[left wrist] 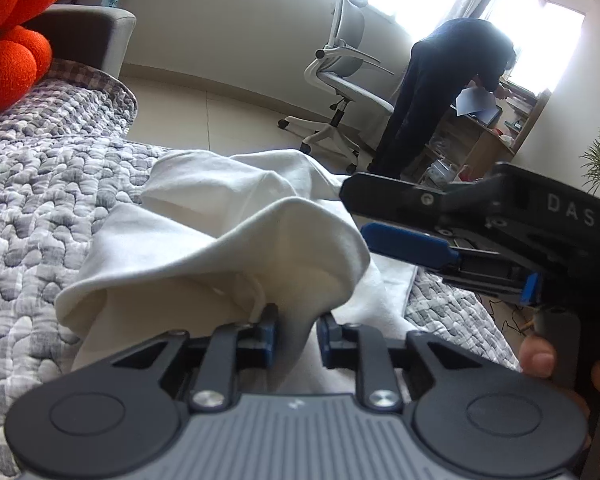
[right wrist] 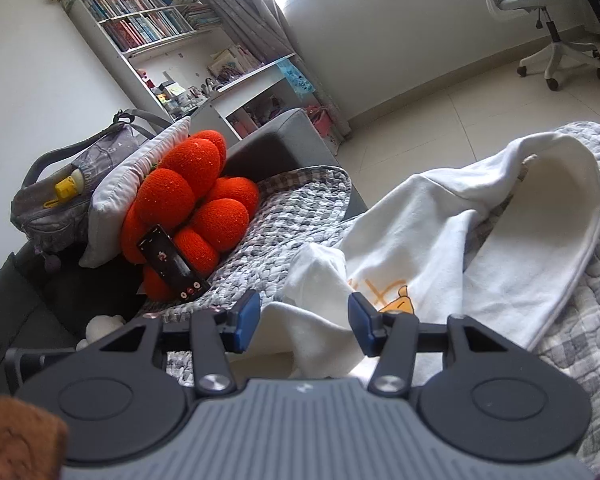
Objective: Fold clothes
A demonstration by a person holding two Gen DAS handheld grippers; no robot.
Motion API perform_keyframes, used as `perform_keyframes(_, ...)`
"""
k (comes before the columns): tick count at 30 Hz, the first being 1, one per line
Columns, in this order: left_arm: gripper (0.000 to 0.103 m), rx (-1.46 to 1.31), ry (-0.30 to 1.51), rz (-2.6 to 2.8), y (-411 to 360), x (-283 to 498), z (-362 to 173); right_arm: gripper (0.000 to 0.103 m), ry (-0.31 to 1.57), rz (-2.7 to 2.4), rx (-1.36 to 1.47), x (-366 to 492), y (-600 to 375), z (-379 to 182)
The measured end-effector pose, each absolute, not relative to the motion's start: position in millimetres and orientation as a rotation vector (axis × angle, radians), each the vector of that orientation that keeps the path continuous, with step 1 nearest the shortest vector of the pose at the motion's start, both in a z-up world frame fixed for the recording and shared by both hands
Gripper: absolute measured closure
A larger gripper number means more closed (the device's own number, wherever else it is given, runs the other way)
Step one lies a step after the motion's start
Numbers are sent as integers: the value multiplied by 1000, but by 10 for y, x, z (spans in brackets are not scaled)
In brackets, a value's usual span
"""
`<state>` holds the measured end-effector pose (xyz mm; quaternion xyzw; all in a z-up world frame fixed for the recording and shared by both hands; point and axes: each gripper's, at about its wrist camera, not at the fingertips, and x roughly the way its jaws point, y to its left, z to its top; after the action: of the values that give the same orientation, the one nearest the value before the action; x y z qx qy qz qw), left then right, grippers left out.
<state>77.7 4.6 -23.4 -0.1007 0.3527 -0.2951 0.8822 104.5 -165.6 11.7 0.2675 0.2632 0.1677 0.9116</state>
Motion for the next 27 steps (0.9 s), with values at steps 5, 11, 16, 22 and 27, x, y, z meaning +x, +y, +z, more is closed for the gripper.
perform_keyframes(5, 42, -152, 699, -601, 100, 662, -100, 50, 601, 322, 507, 1123, -1637, 15)
perform_keyframes(11, 35, -60, 648, -436, 349, 636, -1, 68, 691, 252, 460, 1195, -1664, -127)
perform_keyframes(16, 35, -44, 674, -282, 542, 820, -106, 78, 730, 225, 457, 1196, -1749, -195)
perform_keyframes(22, 51, -106, 725, -216, 634, 989, -252, 78, 738, 231, 451, 1178, -1760, -202)
perform_keyframes(27, 98, -177, 707, -178, 658, 1034, -247, 78, 738, 229, 446, 1185, -1739, -199)
